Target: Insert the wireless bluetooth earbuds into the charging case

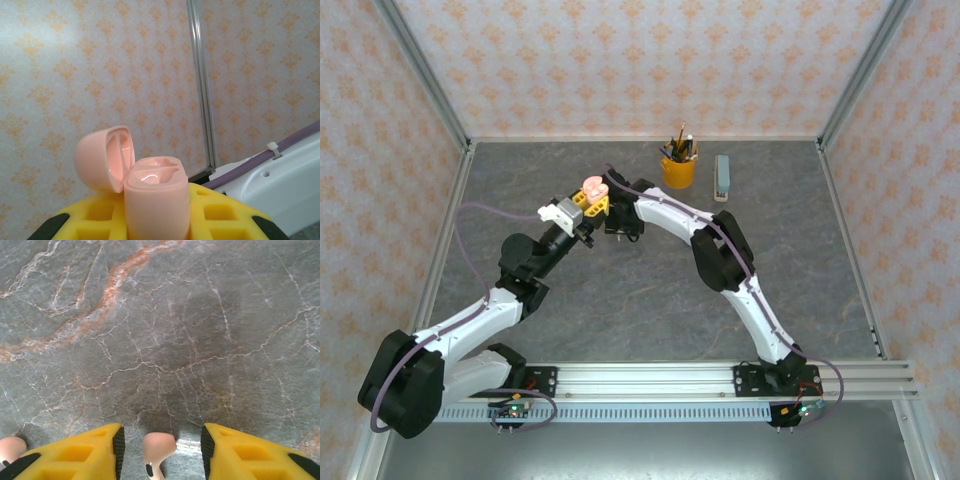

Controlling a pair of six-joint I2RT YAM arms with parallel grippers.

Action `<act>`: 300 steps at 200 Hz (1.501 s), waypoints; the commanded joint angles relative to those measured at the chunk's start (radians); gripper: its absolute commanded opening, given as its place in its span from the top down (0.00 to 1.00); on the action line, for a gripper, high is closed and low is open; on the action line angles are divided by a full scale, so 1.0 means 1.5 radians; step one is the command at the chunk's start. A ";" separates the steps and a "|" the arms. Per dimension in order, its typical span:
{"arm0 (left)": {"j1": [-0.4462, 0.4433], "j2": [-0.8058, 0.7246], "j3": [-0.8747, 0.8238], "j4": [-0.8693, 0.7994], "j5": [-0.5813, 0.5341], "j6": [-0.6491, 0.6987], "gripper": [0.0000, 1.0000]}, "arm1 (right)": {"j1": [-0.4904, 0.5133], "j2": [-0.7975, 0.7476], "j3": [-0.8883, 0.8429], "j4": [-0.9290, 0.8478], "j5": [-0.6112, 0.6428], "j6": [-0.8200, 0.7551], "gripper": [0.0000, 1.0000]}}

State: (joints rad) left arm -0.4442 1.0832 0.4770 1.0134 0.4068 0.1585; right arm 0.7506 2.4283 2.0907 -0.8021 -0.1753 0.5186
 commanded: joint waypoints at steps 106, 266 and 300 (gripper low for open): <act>0.008 -0.018 0.015 0.012 -0.011 -0.004 1.00 | 0.018 0.029 0.030 -0.076 0.042 -0.026 0.78; 0.009 -0.049 0.009 -0.025 0.000 0.002 1.00 | -0.007 -0.268 -0.397 0.128 0.034 -0.128 0.82; 0.009 -0.059 0.009 -0.058 0.001 0.004 1.00 | -0.009 -0.314 -0.463 0.151 0.008 -0.182 0.82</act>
State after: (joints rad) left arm -0.4423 1.0248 0.4770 0.9497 0.4076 0.1585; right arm 0.7376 2.0193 1.4391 -0.6327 -0.1436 0.3214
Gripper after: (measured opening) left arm 0.223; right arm 0.184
